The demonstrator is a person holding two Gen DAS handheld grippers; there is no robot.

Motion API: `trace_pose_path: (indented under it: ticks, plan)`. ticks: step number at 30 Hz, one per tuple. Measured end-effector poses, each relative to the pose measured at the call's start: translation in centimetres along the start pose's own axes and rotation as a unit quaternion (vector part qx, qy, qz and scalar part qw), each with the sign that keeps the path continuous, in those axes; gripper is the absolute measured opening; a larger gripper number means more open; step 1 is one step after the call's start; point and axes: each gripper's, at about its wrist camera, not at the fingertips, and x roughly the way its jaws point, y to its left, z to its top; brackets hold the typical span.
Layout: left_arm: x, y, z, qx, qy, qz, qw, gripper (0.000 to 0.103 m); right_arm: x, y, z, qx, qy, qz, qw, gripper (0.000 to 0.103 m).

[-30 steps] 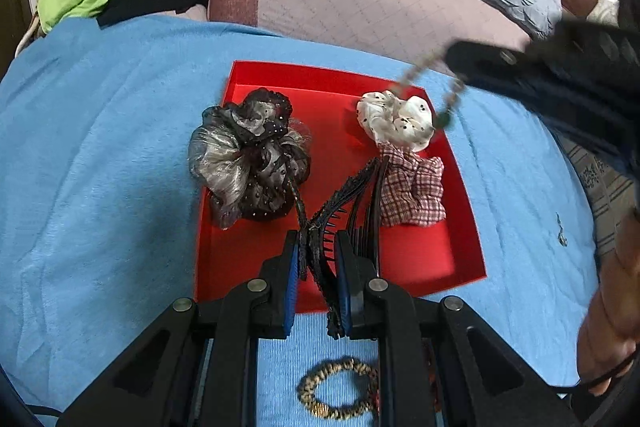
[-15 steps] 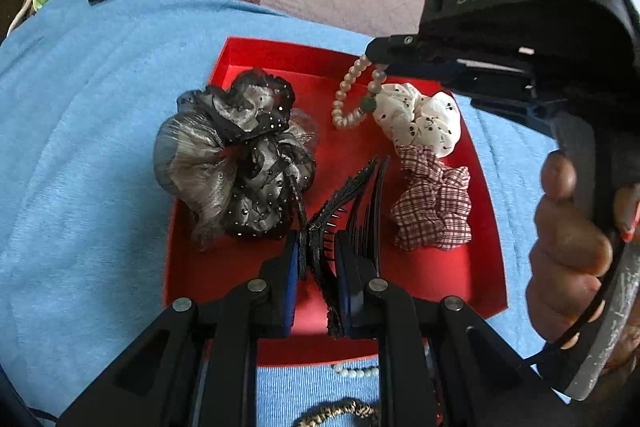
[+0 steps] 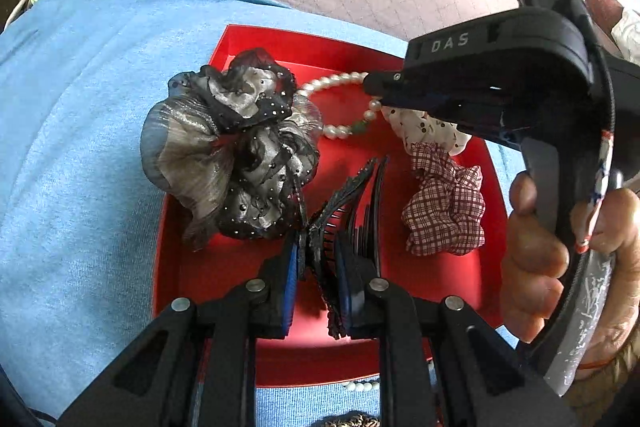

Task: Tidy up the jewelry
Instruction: 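Open both tools to release the claw clip and pearl bracelet in the tray, then move the left tool to the leopard-print hair tie while the right tool approaches the red scrunchie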

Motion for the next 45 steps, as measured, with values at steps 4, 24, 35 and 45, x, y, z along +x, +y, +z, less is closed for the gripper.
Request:
trace_pose_path:
  ticks: [4,24,35,45]
  plan:
    - [-0.4,-0.1,0.0,0.000,-0.004,-0.004,1.0000,0.027,0.3,-0.1,0.0,-0.002,0.003,-0.006,1.000,0.012]
    - [-11.8,0.0,-3.2,0.008,-0.061,-0.001,0.9981,0.044,-9.9,2.1,-4.2,-0.044,-0.055,-0.008,0.997,0.028]
    - [-13.0,3.0,-7.6,0.022,-0.058,0.056,0.9965,0.044,-15.0,-0.3,-13.7,-0.040,-0.065,-0.025,0.997,0.028]
    - [-8.2,2.6,-11.1,0.036,0.001,0.043,0.9984,0.044,-14.8,-3.0,-21.0,-0.021,-0.040,-0.044,0.998,0.034]
